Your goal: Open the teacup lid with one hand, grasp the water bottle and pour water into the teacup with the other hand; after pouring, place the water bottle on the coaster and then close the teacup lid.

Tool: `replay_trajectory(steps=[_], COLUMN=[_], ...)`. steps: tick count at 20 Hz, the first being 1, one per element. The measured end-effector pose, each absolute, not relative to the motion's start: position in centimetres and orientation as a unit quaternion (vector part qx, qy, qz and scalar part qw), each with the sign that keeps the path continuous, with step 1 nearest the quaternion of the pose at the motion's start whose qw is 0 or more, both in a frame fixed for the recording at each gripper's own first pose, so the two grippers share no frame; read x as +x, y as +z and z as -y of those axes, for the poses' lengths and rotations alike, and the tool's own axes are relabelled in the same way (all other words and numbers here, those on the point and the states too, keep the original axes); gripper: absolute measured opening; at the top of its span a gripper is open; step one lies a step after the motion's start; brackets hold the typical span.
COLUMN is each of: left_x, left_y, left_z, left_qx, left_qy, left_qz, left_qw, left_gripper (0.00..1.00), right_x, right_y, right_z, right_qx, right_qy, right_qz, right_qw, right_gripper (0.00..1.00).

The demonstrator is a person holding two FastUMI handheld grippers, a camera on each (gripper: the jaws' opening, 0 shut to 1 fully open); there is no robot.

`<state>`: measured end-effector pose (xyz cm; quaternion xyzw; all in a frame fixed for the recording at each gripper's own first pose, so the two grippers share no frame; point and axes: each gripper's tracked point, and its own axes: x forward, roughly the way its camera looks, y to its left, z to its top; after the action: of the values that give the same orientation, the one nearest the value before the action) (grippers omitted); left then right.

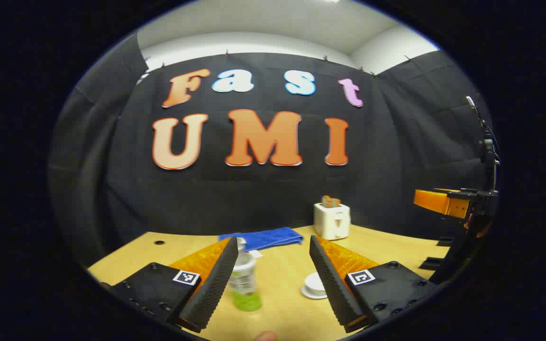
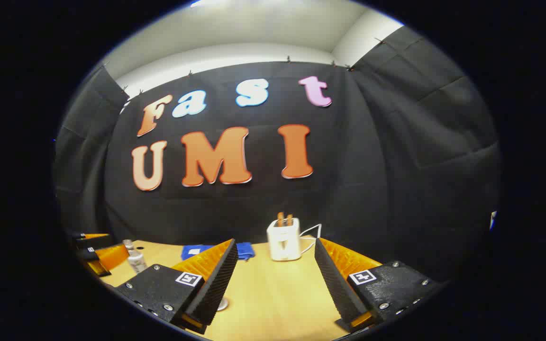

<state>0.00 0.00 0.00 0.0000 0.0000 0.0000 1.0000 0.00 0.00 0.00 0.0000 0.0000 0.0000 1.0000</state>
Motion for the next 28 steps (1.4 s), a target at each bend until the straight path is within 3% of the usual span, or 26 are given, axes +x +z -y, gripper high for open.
replay_trajectory(steps=[4, 10, 20, 28], left_x=[-1.4, -0.7, 0.4, 1.1], left_y=[-1.9, -5.7, -7.0, -8.7], left_z=[-7.9, -13.2, -13.0, -13.3], left_qx=[-0.04, -0.07, -0.064, -0.052], left_qy=[0.071, 0.129, 0.094, 0.096], left_qz=[-0.003, -0.028, -0.029, -0.053], left_qw=[0.997, 0.989, 0.993, 0.993], left_gripper=[0.96, 0.97, 0.98, 0.98], right_x=[0.2, 1.2, 3.5, 5.2], right_y=[-3.0, -5.1, -7.9, -11.0], right_z=[-4.5, -5.5, -5.6, -9.0], right_qx=[0.011, -0.033, -0.061, -0.087], right_qy=[0.036, 0.034, 0.034, 0.068], right_qz=[-0.028, -0.035, -0.064, -0.1], right_qw=[0.999, 0.998, 0.996, 0.989], right_gripper=[0.97, 0.97, 0.97, 0.97])
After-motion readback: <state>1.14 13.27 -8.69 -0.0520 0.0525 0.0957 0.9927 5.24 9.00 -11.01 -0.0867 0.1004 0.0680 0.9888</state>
